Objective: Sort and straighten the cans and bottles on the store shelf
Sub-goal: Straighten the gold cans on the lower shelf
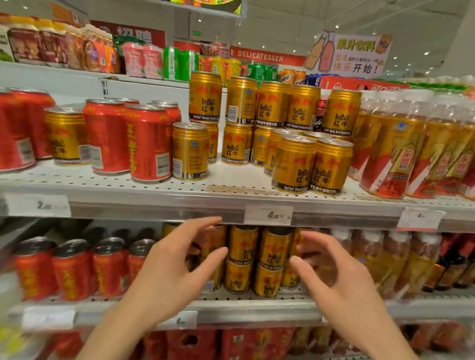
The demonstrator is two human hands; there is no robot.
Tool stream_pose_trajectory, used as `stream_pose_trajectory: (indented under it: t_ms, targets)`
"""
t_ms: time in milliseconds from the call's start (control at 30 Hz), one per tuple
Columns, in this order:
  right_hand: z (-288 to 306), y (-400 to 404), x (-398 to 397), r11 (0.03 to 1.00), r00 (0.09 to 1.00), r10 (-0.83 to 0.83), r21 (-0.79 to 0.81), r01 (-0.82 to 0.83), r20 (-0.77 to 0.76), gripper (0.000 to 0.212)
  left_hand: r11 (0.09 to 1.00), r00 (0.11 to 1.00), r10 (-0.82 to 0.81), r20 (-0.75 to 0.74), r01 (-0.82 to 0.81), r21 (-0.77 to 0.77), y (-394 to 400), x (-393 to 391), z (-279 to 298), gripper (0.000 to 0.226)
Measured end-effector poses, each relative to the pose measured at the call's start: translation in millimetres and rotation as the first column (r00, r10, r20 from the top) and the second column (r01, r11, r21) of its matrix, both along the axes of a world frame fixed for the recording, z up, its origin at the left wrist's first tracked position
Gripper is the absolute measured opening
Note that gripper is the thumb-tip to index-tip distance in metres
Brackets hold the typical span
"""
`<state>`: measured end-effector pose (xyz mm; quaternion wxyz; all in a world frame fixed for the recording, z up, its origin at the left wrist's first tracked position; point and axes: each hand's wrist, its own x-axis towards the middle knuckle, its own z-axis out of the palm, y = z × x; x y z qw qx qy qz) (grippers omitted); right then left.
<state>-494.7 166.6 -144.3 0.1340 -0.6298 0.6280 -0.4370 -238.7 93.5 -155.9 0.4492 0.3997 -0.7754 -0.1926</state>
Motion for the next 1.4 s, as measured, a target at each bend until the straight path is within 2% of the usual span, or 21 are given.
stream_pose_trajectory:
  t_ms: [133,333,467,633,733,833,1000,1100,1200,1267,1400]
  targets:
    - [-40,1,43,0.988,0.999,-0.042,0.149,0.042,-0.003,0.032,0.994,0.998,0.033,0.047,-0.038,0.106,0,56,-39,0.041]
    - [-75,0,133,0.958,0.997,-0.077,0.276,0.079,-0.021,0.029,0.977,0.998,0.008,0.055,-0.019,0.211,-3,149,-70,0.037]
    - [-79,1,187,0.955,0.995,-0.093,0.279,0.095,-0.02,0.029,0.97,0.998,0.001,0.056,-0.015,0.243,-6,199,-73,0.036]
    - [-62,-1,229,0.963,0.996,-0.076,0.255,0.084,-0.043,0.027,0.982,0.997,0.027,0.066,-0.039,0.186,-7,240,-59,0.036]
    - [-41,-9,243,0.975,0.998,-0.038,0.216,0.047,-0.047,0.027,0.99,0.995,0.04,0.086,-0.051,0.133,-10,253,-44,0.037]
    - [-16,-21,253,0.995,0.999,-0.014,0.094,0.019,-0.051,0.028,0.995,0.994,0.06,0.091,-0.067,0.076,-11,262,-22,0.038]
    - [35,-47,274,0.995,0.989,0.048,-0.076,-0.06,-0.142,0.027,0.981,0.978,0.149,0.147,-0.128,-0.144,-18,276,23,0.04]
    - [71,-69,291,0.979,0.967,0.096,-0.153,-0.134,-0.235,0.029,0.919,0.937,0.259,0.233,-0.164,-0.358,-27,285,58,0.042]
    - [105,-98,310,0.95,0.911,0.085,-0.244,-0.197,-0.404,0.032,0.819,0.887,0.369,0.278,-0.169,-0.549,-39,292,98,0.046]
    - [123,-120,324,0.947,0.855,0.055,-0.246,-0.209,-0.516,0.036,0.778,0.854,0.419,0.308,-0.164,-0.606,-51,296,119,0.053]
    - [138,-158,343,0.971,0.762,0.049,-0.148,-0.188,-0.645,0.041,0.777,0.784,0.484,0.389,-0.181,-0.603,-81,303,132,0.067]
